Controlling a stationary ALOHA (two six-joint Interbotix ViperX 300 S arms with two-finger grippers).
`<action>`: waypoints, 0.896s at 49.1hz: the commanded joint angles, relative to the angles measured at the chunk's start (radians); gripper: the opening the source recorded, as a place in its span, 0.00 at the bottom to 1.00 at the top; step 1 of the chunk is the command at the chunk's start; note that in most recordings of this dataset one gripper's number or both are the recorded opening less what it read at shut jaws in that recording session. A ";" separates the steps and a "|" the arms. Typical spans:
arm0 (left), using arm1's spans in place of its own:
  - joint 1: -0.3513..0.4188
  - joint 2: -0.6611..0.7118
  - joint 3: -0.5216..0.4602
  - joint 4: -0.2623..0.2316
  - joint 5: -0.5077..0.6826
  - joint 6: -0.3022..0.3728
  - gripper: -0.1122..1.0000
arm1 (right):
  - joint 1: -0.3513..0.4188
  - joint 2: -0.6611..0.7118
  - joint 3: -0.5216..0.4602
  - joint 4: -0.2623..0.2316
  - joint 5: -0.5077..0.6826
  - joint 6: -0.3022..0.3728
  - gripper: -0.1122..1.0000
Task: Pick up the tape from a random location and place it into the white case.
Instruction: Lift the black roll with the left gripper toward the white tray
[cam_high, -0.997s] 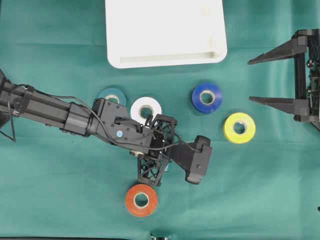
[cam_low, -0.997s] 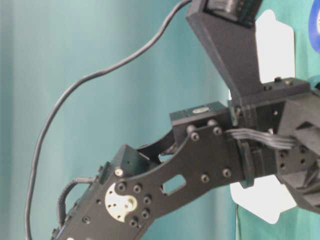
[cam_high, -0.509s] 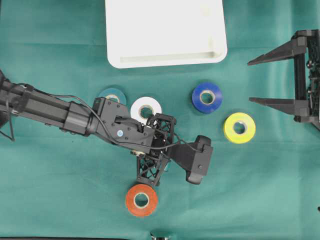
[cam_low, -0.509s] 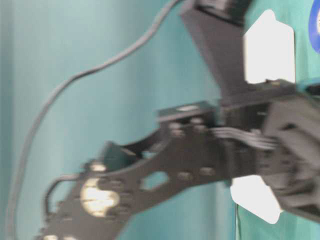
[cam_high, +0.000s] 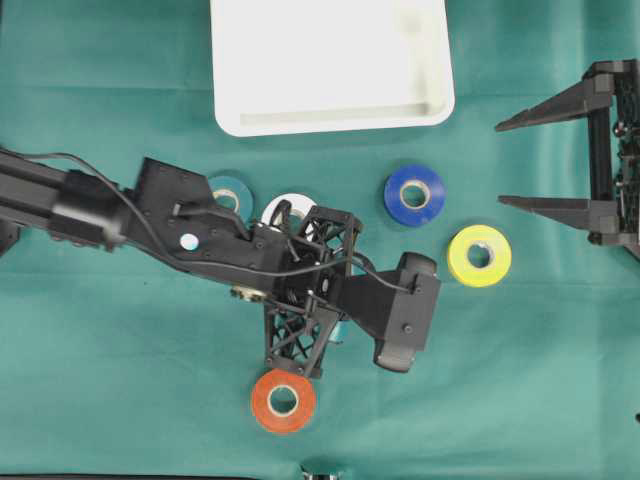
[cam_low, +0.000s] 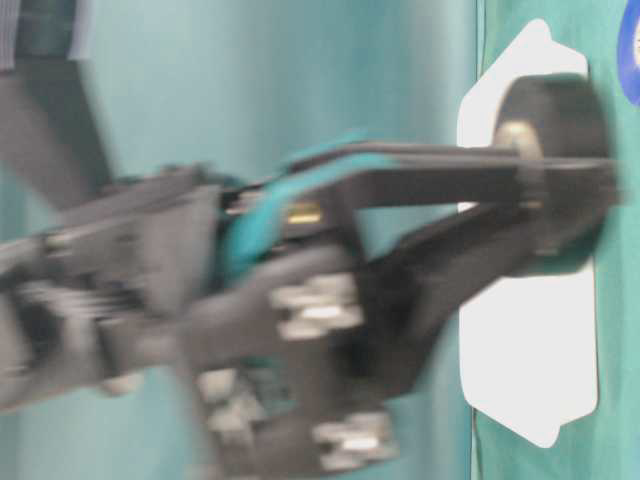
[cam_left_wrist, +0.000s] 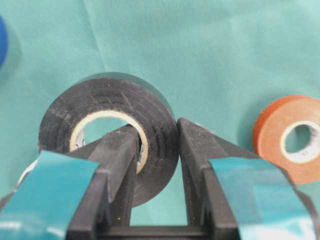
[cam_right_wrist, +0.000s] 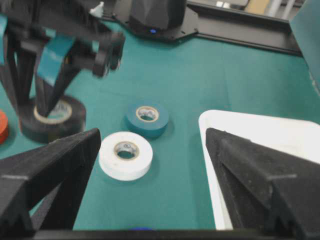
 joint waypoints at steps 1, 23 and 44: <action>-0.002 -0.054 -0.058 0.003 0.038 0.000 0.27 | 0.006 0.003 -0.026 0.000 -0.005 0.003 0.93; -0.005 -0.110 -0.190 0.008 0.178 0.003 0.27 | 0.021 0.003 -0.026 0.000 0.005 0.003 0.93; -0.008 -0.124 -0.233 0.009 0.218 0.003 0.27 | 0.028 0.003 -0.028 0.000 0.008 0.003 0.93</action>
